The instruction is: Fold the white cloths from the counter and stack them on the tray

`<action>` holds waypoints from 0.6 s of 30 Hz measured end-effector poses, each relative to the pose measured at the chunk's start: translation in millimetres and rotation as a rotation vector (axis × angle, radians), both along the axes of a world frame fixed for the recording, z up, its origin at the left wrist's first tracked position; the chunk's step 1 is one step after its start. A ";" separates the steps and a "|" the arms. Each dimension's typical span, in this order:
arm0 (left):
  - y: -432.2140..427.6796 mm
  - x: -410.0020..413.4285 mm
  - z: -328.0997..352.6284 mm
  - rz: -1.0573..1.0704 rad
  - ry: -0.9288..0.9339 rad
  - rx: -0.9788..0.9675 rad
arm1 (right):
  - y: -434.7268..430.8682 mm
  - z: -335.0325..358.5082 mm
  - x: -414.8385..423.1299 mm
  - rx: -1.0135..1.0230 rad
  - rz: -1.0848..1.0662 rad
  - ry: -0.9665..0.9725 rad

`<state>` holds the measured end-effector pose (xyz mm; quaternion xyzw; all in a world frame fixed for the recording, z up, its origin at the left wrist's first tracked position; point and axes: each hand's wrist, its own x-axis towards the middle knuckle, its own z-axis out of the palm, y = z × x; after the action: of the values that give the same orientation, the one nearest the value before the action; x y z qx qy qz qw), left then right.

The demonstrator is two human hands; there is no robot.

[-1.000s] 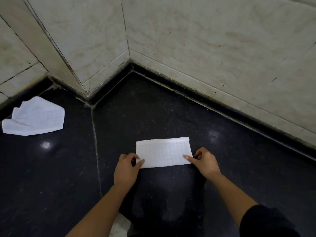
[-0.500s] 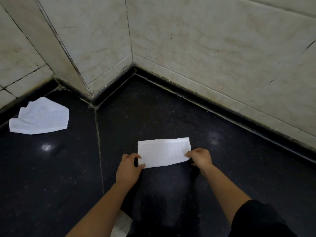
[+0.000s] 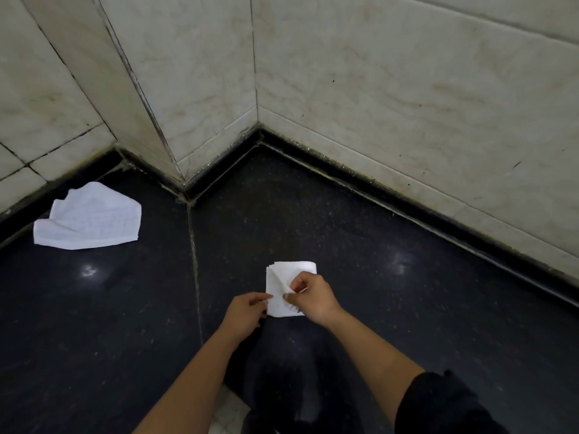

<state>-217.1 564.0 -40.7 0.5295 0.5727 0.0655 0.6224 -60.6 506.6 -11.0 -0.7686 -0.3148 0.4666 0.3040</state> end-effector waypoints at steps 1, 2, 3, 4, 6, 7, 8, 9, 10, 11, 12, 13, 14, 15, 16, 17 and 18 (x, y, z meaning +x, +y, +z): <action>0.6 -1.1 -0.2 -0.001 -0.002 -0.002 | 2.4 -1.5 -4.4 -0.004 0.012 -0.023; 1.0 -1.4 -0.6 -0.001 -0.003 -0.002 | 3.9 -2.7 -7.8 -0.008 0.021 -0.043; 1.0 -1.0 -0.3 -0.002 -0.002 0.004 | 4.4 -4.2 -10.0 -0.013 0.027 -0.053; 1.0 -1.2 -0.5 -0.002 0.000 0.009 | 4.4 -5.0 -12.4 -0.019 0.036 -0.058; 1.2 -0.8 -1.6 0.000 0.007 0.023 | 2.8 -4.9 -15.4 -0.039 0.061 -0.048; 1.5 -1.2 -3.3 0.003 0.012 0.030 | 1.7 -5.0 -16.4 -0.053 0.079 -0.031; 1.9 -1.1 -4.5 0.007 0.019 0.035 | 0.8 -4.0 -16.6 -0.066 0.095 -0.003; 1.9 -1.0 -4.3 0.008 0.027 0.041 | 0.4 -3.1 -15.7 -0.076 0.103 0.041; 2.5 -0.5 -5.4 0.015 0.038 0.045 | 0.3 -0.4 -14.3 -0.077 0.087 0.105; 2.9 0.6 -6.6 0.025 0.054 0.057 | 0.8 2.0 -11.3 -0.072 0.043 0.176; 2.8 1.7 -7.1 0.034 0.074 0.077 | 1.1 3.9 -7.1 -0.063 -0.021 0.229; 2.1 2.7 -5.7 0.036 0.095 0.104 | 0.8 4.7 -1.4 -0.053 -0.094 0.248; 1.5 3.7 -4.0 0.031 0.116 0.139 | 0.1 5.4 5.1 -0.047 -0.169 0.233; 0.6 5.1 -2.2 0.016 0.132 0.174 | -1.7 4.6 12.6 -0.043 -0.238 0.183; -0.7 6.4 -1.1 -0.004 0.145 0.201 | -4.6 2.2 20.2 -0.050 -0.294 0.105; -1.7 6.7 0.3 -0.020 0.159 0.220 | -7.7 -2.0 26.9 -0.070 -0.334 0.024; -2.6 7.6 1.4 -0.028 0.173 0.233 | -11.5 -5.4 32.5 -0.098 -0.358 -0.044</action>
<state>-209.5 561.4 -39.2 0.6097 0.6053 0.0769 0.5060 -28.1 495.1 -16.3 -0.8362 -0.1566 0.4028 0.3376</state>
